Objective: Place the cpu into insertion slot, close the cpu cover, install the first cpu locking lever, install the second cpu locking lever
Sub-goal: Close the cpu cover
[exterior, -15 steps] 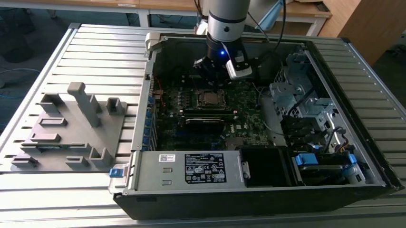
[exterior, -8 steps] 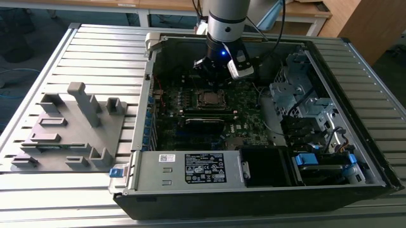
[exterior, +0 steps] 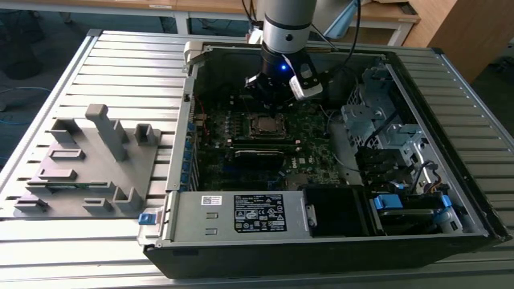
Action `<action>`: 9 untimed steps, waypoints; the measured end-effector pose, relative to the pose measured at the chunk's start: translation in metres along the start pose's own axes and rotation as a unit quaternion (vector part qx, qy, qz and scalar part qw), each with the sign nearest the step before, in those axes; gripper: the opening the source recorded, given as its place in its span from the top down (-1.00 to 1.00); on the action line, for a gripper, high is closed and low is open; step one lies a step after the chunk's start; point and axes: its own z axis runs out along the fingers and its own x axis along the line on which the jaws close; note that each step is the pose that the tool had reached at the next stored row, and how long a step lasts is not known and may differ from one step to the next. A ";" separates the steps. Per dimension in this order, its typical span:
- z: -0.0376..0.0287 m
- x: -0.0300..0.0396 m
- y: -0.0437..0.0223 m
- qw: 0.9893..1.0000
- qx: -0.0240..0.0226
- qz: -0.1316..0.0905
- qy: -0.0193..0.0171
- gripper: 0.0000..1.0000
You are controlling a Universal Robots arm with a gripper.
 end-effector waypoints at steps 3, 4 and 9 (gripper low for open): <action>0.0001 0.0000 0.0000 1.000 0.000 -0.005 0.000 0.80; 0.0001 0.0000 0.0000 1.000 0.000 -0.005 0.000 0.80; 0.0002 0.0000 0.0000 1.000 0.000 -0.011 0.000 0.80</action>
